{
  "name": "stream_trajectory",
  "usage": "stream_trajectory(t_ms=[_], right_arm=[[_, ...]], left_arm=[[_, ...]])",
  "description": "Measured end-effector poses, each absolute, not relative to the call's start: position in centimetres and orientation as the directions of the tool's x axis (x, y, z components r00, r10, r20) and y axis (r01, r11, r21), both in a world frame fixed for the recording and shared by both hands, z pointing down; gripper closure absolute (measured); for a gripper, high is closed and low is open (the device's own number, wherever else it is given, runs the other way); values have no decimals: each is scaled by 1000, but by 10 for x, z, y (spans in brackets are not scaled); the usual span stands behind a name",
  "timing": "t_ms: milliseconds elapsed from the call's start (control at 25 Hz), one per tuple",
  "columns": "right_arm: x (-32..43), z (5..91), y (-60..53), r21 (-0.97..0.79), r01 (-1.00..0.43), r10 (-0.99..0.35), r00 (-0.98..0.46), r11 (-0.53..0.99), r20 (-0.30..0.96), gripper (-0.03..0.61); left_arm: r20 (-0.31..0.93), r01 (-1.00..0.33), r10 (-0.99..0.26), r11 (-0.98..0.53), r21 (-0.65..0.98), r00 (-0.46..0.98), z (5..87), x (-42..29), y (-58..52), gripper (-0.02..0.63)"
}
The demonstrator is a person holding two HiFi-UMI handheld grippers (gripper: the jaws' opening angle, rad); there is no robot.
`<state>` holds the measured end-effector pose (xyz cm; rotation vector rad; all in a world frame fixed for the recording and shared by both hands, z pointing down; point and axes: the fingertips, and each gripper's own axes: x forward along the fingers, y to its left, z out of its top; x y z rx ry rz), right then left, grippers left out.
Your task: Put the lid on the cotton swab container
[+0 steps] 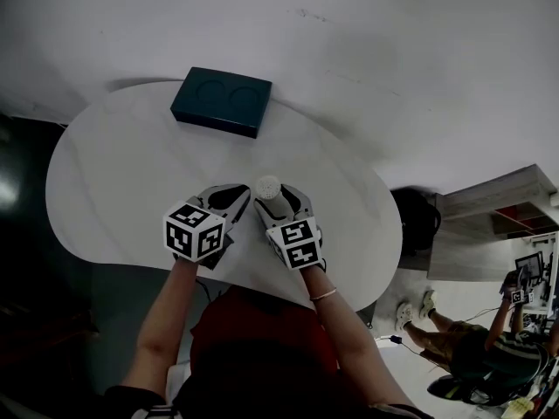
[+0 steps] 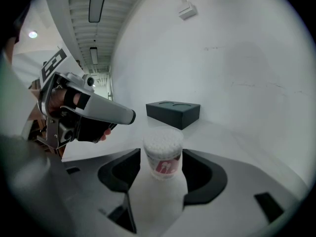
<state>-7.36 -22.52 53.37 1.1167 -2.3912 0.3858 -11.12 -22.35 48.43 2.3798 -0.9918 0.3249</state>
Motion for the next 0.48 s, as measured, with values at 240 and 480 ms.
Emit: stream_trajectory(t_ms=[240,480], right_arm=[[-66,523,-217,-57,-785,-664,-559,617,496,324],[-60,503,-208,-86,-788,-686,-579,610,441,324]], left_arm=[[396,-742,-627,-563,364,670,479,-115,-222,580],[383,-777,-677,-521,353,628,477,-119,-215,580]])
